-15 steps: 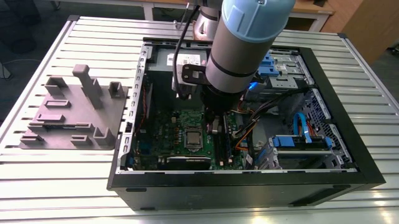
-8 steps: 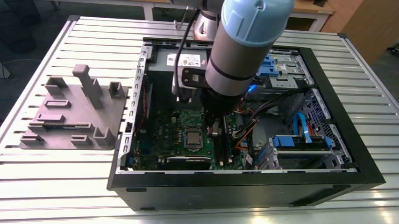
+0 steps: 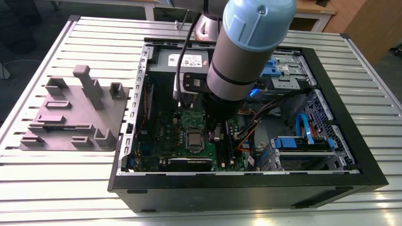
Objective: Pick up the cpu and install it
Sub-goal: 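Install the first cpu locking lever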
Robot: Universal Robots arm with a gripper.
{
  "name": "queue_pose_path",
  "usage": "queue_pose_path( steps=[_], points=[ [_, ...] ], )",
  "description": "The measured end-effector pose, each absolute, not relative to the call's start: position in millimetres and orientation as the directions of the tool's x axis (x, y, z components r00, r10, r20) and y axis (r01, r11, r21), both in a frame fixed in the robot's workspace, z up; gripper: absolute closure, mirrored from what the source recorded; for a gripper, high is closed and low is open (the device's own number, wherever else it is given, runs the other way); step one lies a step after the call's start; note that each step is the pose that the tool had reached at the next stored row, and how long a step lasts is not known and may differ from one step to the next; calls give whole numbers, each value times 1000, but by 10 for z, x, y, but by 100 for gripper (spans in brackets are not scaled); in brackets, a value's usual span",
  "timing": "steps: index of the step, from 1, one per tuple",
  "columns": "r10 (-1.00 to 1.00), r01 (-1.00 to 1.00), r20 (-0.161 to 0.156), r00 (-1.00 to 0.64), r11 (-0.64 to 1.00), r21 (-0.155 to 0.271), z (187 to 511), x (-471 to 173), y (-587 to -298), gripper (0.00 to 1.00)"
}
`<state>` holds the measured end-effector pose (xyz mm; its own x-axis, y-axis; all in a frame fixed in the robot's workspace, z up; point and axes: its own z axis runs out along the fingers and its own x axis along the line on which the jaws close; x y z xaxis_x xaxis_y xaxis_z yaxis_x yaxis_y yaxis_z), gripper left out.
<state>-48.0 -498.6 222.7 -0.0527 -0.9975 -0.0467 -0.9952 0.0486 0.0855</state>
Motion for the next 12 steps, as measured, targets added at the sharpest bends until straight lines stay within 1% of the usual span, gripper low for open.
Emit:
queue_pose_path(
  steps=[8,12],
  points=[
    [-999,-995,-19,-38,36,88,2176,-473,-4993,90],
    [-999,-996,-14,-29,28,88,2137,-466,-4995,90]
  ],
)
